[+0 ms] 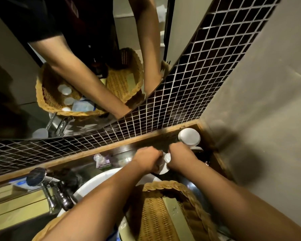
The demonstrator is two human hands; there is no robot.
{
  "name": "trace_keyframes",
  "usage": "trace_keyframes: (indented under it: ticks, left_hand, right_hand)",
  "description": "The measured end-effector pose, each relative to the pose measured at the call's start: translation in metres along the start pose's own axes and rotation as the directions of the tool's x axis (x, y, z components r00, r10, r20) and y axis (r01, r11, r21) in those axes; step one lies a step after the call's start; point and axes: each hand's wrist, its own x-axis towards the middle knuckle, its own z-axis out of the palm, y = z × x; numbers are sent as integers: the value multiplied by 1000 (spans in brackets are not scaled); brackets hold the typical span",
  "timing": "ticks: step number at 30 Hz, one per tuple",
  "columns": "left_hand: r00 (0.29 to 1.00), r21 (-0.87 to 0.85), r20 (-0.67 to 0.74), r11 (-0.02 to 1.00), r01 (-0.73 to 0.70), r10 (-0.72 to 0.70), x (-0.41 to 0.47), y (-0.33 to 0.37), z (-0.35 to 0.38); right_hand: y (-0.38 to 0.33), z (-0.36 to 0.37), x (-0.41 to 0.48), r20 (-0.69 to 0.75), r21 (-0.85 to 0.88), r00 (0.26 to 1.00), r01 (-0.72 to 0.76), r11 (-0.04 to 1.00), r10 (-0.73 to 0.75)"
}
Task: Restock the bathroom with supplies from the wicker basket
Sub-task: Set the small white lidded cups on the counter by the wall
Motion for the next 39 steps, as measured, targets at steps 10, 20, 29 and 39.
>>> trace_keyframes:
  ticks: [10, 20, 29, 39]
  left_hand:
    - [999, -105, 33, 994, -15, 19, 8, -5, 17]
    - [999, -151, -41, 988, -15, 9, -12, -11, 20]
    - [983, -42, -167, 997, 66, -72, -30, -19, 29]
    - [997, -79, -49, 995, 54, -58, -31, -22, 34]
  right_hand:
    - [9, 16, 10, 24, 25, 999, -43, 999, 43]
    - [-1, 31, 12, 42, 124, 999, -1, 992, -4]
    - [-6, 46, 15, 9, 86, 992, 124, 989, -125]
    - [-6, 52, 26, 22, 74, 987, 159, 985, -161]
